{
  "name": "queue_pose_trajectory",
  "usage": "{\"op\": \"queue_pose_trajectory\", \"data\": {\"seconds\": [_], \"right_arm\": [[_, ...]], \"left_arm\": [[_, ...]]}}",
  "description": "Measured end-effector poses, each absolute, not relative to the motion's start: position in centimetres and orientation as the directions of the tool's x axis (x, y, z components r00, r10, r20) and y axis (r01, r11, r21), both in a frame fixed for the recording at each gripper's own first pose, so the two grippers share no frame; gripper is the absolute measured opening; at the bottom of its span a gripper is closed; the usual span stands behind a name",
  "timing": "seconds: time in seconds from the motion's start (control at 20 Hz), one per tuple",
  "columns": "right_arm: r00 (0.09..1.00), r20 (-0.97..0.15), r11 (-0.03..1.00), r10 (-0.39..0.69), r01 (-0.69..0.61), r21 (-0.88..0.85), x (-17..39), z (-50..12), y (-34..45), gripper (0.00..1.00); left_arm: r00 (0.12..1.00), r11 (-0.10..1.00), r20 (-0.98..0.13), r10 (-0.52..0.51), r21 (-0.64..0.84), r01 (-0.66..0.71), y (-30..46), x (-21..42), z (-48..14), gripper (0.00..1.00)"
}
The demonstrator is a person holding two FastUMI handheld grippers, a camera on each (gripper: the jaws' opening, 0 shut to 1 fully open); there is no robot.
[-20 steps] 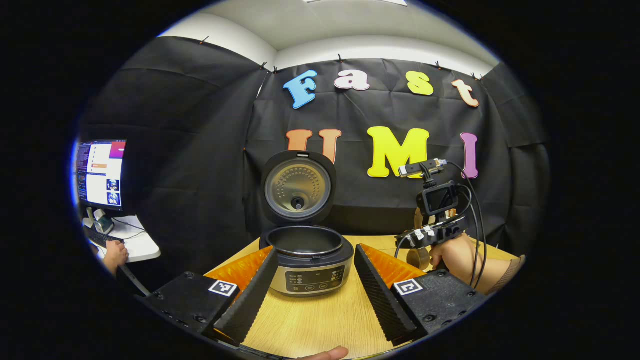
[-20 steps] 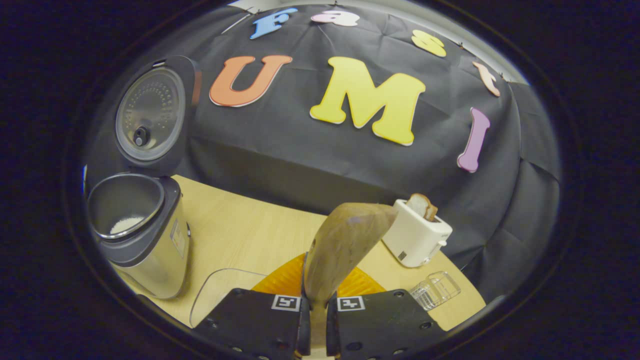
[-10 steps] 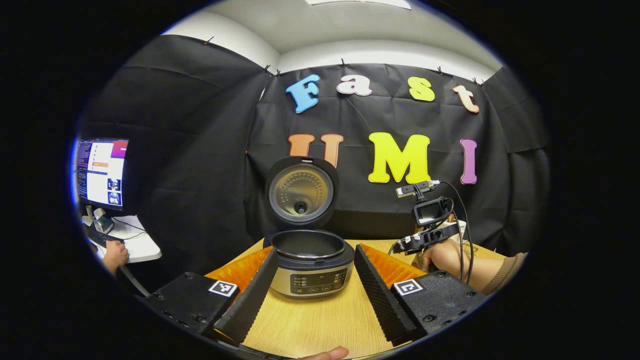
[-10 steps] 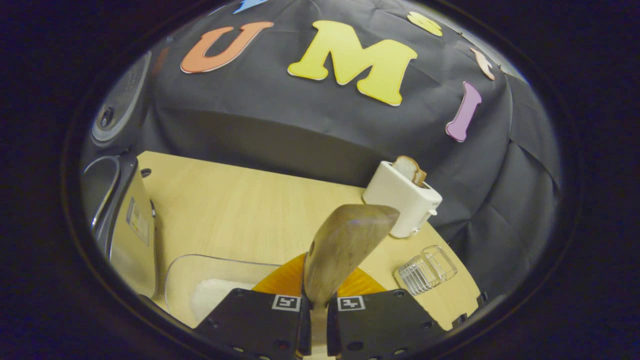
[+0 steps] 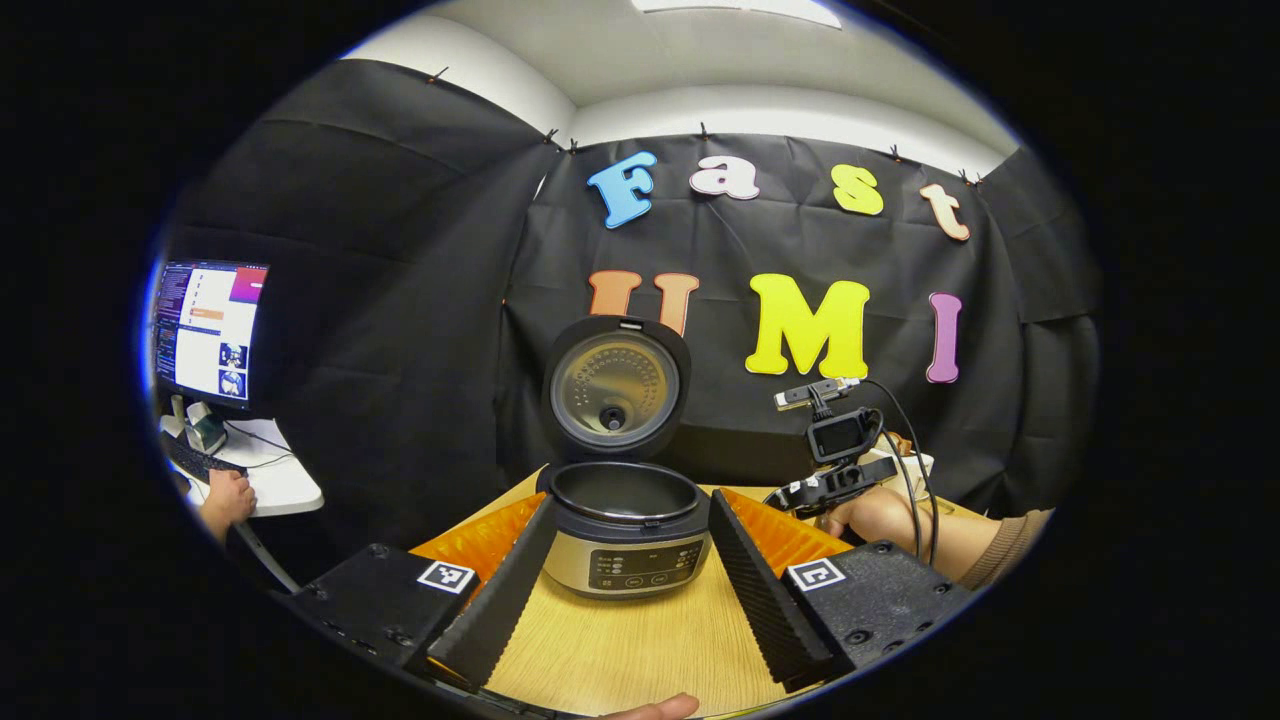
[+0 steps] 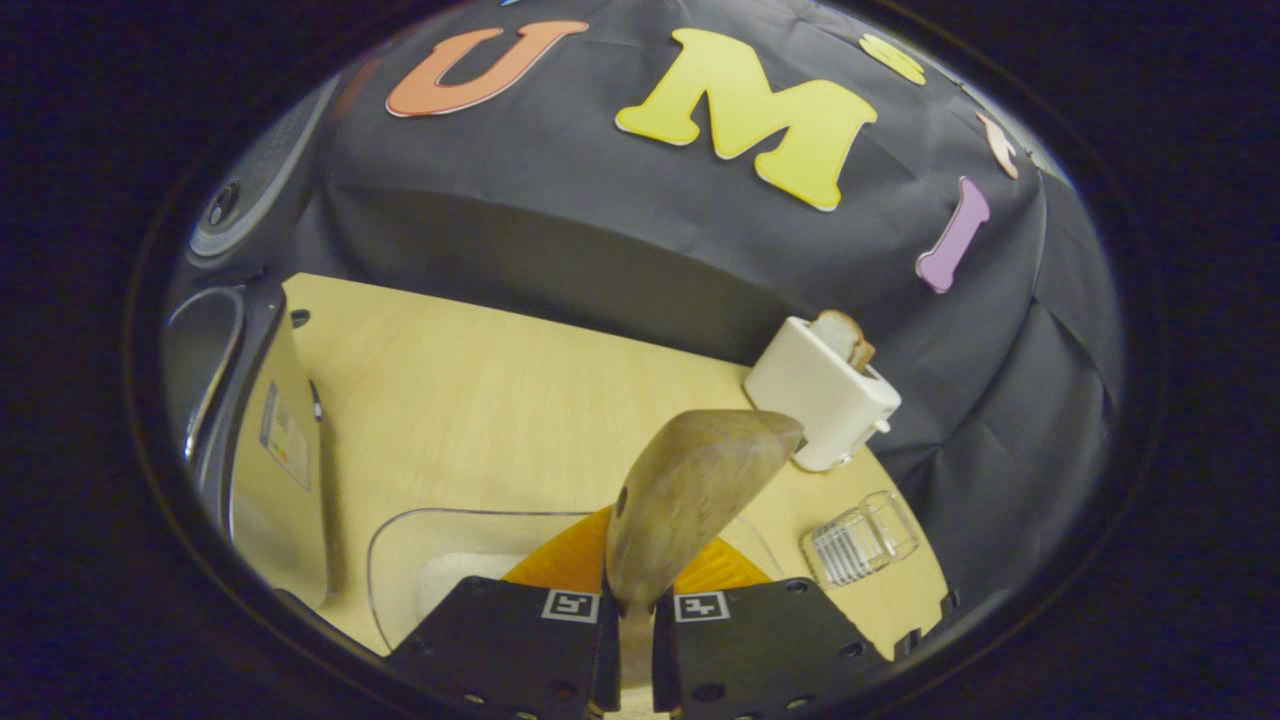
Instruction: Close the left gripper, press the button to open the rice cooker; take a wooden spoon from the chopstick holder with the right hand, scoop a spoonful of rice and pour it into the rice cooker, then put the wooden spoon back into the chopstick holder.
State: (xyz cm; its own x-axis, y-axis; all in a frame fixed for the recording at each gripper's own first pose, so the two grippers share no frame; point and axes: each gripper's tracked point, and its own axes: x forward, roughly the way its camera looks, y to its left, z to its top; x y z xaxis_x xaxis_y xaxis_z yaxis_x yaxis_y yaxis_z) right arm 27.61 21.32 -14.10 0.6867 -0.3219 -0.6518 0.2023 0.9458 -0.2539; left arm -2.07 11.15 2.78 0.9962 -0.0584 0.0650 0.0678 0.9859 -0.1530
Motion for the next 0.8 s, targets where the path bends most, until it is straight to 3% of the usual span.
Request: {"op": "queue_pose_trajectory", "data": {"seconds": [0.1, 0.2, 0.35, 0.6, 0.8], "right_arm": [[0.668, -0.699, 0.967, -0.254, 0.155, -0.203, 26.4, -15.2, 22.8, 0.12], [0.703, -0.669, 0.967, -0.241, 0.118, -0.225, 26.4, -14.8, 23.1, 0.16], [0.746, -0.647, 0.981, -0.155, 0.039, -0.19, 25.7, -15.1, 25.4, 0.12], [0.768, -0.639, 0.991, 0.042, 0.049, 0.124, 24.4, -14.5, 26.4, 0.13], [0.793, -0.591, 0.91, 0.149, 0.124, 0.396, 24.7, -14.7, 24.2, 0.13]], "left_arm": [[0.996, 0.987, 0.067, -0.054, -0.149, 0.063, 11.4, -2.1, 2.9, 0.98], [0.996, 0.985, 0.069, -0.056, -0.158, 0.066, 11.5, -2.2, 2.8, 0.98], [0.995, 0.982, 0.074, -0.061, -0.176, 0.073, 11.4, -2.2, 2.9, 0.98], [0.996, 0.98, 0.067, -0.064, -0.186, 0.076, 11.4, -2.1, 2.7, 0.98], [0.996, 0.977, 0.063, -0.065, -0.197, 0.076, 11.5, -1.9, 2.5, 0.97]]}}
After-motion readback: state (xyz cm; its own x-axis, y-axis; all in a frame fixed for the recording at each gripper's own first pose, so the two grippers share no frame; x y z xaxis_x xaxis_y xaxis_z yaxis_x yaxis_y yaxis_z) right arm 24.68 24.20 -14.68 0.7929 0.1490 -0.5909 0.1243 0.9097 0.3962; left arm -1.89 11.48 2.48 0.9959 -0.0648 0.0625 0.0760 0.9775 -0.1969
